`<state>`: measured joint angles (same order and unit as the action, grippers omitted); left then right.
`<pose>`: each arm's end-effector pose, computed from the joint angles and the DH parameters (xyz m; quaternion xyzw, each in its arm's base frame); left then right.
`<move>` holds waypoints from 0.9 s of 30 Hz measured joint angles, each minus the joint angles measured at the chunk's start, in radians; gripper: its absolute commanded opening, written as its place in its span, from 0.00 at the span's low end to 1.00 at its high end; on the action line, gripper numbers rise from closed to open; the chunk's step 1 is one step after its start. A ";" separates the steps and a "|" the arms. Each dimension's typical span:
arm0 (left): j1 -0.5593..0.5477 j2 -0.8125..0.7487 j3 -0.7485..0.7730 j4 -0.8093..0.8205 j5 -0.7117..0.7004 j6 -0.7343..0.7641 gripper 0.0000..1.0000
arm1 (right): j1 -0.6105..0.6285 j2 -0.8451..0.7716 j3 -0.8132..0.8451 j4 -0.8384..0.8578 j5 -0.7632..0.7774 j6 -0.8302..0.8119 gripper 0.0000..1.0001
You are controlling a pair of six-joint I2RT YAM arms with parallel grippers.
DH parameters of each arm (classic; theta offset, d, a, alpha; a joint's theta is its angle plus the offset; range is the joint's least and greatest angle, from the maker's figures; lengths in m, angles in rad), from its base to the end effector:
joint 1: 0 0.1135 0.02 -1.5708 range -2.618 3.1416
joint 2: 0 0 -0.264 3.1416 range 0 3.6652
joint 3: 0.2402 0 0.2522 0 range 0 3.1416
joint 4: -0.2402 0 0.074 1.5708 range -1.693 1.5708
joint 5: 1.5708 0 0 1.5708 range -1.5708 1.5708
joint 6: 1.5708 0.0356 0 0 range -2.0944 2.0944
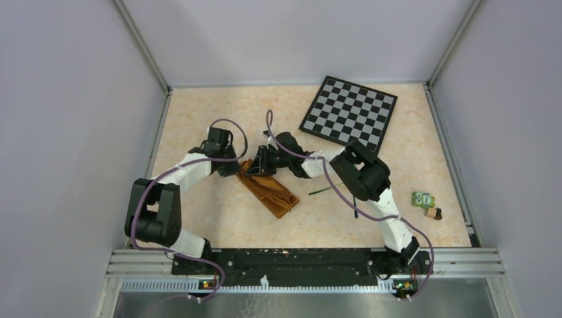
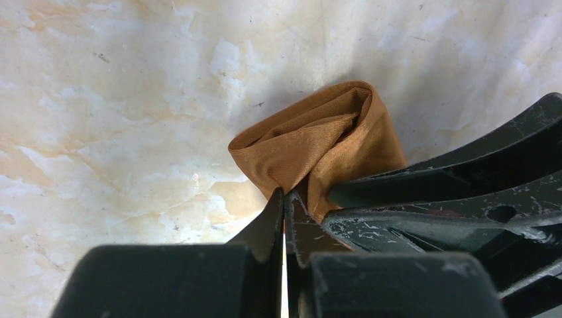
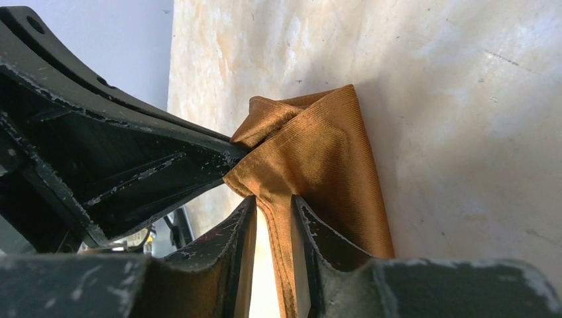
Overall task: Fold the napkin into a case and place the utensils inside
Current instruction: Grasp the top corner of the smaller rectangle folded napkin from the folded napkin.
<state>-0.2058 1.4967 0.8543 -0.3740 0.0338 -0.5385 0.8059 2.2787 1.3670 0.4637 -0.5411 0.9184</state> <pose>0.2838 -0.0605 0.1849 -0.1547 0.9492 -0.1146 0.2490 0.3214 0.3614 0.1119 -0.0962 0.8224 0.5367 0.1621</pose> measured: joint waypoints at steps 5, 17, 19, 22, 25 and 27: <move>0.000 0.000 -0.002 0.000 0.000 0.006 0.00 | -0.004 -0.017 -0.015 0.003 0.001 -0.001 0.02; 0.000 0.000 -0.004 0.000 0.000 0.010 0.00 | 0.005 0.013 0.035 0.037 -0.014 0.028 0.00; 0.000 0.000 -0.004 0.001 0.001 0.010 0.00 | 0.008 0.029 0.049 0.043 -0.018 0.034 0.00; 0.000 0.000 -0.005 -0.001 -0.001 0.011 0.00 | 0.014 0.072 0.090 0.047 -0.021 0.045 0.00; 0.002 0.000 -0.006 0.001 0.004 0.011 0.00 | 0.015 0.116 0.119 0.048 -0.021 0.059 0.00; -0.005 0.000 -0.006 0.006 0.014 0.010 0.00 | 0.016 0.141 0.138 0.051 -0.025 0.072 0.00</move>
<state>-0.2104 1.4967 0.8478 -0.3679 0.0483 -0.5285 0.8223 2.4195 1.5055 0.5148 -0.5659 0.9905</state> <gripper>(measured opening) 0.004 0.003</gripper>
